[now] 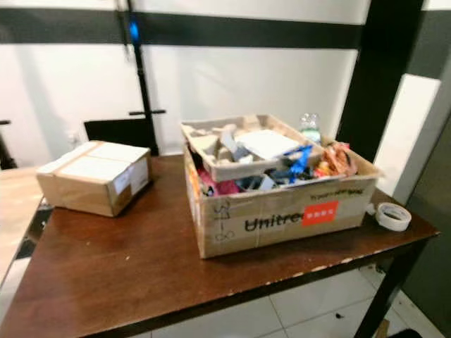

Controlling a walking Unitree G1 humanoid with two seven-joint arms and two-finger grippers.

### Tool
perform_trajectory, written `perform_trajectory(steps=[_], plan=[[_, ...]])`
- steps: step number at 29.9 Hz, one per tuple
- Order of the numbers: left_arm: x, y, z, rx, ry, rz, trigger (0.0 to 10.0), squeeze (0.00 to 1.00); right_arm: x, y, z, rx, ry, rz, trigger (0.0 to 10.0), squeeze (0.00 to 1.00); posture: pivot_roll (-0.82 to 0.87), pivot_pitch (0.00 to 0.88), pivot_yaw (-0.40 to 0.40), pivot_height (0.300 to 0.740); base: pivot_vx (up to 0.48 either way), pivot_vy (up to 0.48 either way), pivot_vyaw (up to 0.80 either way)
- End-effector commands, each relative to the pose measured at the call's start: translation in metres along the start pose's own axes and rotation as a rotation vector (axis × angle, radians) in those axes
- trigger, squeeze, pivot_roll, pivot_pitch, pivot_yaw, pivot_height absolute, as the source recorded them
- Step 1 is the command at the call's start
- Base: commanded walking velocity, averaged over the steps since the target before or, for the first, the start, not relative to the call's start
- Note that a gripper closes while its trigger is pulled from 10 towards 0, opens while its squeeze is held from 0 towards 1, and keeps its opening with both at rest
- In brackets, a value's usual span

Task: Picking trash to rubbish bin

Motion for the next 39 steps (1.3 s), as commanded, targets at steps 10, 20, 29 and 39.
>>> perform_trajectory(steps=[10, 20, 29, 39], plan=[[0.000, 0.001, -0.018, 0.095, 0.015, 0.043, 10.0, 0.00, -0.005, 0.002, -0.012, 0.043, 0.021, -0.017, 10.0, 0.00, -0.09, 0.108, -0.036, 0.740, 0.000, 0.000, 0.80], [0.001, 0.002, -0.016, 0.050, -0.003, 0.045, 10.0, 0.00, -0.008, 0.002, -0.013, 0.035, -0.003, -0.051, 10.0, 0.00, -0.09, 0.116, -0.034, 0.740, 0.000, 0.000, 0.64], [0.003, 0.002, -0.016, 0.051, 0.006, 0.046, 10.0, 0.00, -0.010, 0.003, -0.012, 0.033, -0.012, -0.050, 10.0, 0.00, -0.09, 0.117, -0.031, 0.740, 0.000, -0.197, 0.00], [0.002, 0.001, -0.013, 0.043, -0.009, 0.033, 10.0, 0.00, -0.007, 0.002, -0.012, 0.032, -0.019, -0.041, 10.0, 0.00, -0.10, 0.117, -0.028, 0.740, 0.000, -0.439, 0.00]])
Point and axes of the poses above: a point about 5 cm out from each wrist's last joint towards the gripper, its own y axis pointing back from the gripper into the wrist, its own z axis along the axis of the wrist's last joint, x = y × z, the point moved 1 cm from there along -y, pointing out of the wrist towards the gripper, and after that the axes turned 13 degrees about -y, right-handed, at the moved point
